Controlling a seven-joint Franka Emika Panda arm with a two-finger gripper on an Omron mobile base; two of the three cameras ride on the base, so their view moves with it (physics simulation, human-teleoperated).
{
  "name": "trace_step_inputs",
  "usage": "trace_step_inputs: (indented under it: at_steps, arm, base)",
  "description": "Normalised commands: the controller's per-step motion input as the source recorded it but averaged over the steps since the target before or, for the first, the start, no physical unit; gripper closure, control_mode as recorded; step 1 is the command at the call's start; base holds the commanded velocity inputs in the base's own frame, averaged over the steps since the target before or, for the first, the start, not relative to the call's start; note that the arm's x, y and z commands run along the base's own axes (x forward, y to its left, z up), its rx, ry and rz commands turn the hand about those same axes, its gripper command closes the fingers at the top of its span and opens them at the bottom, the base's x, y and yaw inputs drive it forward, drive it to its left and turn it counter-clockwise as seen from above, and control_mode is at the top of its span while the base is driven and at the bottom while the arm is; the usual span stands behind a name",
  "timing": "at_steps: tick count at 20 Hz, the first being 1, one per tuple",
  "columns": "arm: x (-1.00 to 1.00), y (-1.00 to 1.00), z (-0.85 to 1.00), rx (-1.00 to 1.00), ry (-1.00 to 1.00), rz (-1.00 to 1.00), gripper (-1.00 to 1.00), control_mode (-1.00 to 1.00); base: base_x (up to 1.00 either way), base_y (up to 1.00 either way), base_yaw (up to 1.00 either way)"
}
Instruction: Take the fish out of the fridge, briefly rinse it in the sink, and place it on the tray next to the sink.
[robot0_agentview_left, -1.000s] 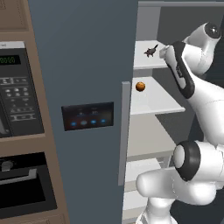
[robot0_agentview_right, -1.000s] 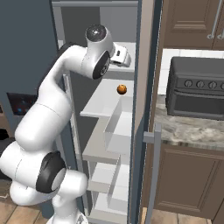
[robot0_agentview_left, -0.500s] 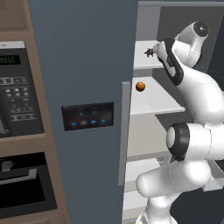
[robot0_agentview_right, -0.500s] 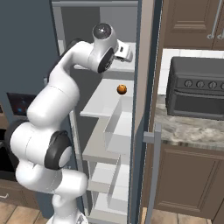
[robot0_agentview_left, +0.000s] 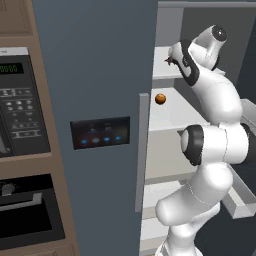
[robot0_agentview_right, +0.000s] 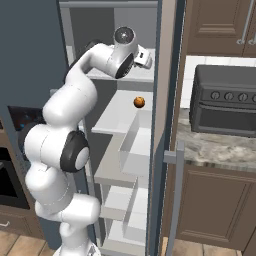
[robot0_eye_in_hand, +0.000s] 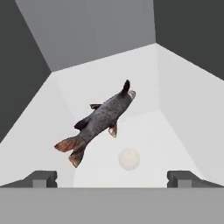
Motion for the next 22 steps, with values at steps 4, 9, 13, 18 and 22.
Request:
trace_step_inputs:
  at_steps: [4, 9, 13, 18, 22]
  arm:
    - [0.51, 0.17, 0.0, 0.08, 0.0, 0.0, -1.0, -1.0]
    - [0.23, 0.16, -0.02, 0.0, 0.0, 0.0, -1.0, -1.0]
    - [0.34, 0.03, -0.16, 0.0, 0.0, 0.0, -1.0, -1.0]
    - [0.42, 0.01, -0.2, 0.0, 0.0, 0.0, -1.0, -1.0]
    - [0.49, 0.0, -0.08, -0.01, 0.0, 0.0, -1.0, -1.0]
  base:
    - [0.0, 0.0, 0.0]
    - [0.0, 0.0, 0.0]
    - [0.0, 0.0, 0.0]
    - [0.0, 0.0, 0.0]
    - [0.0, 0.0, 0.0]
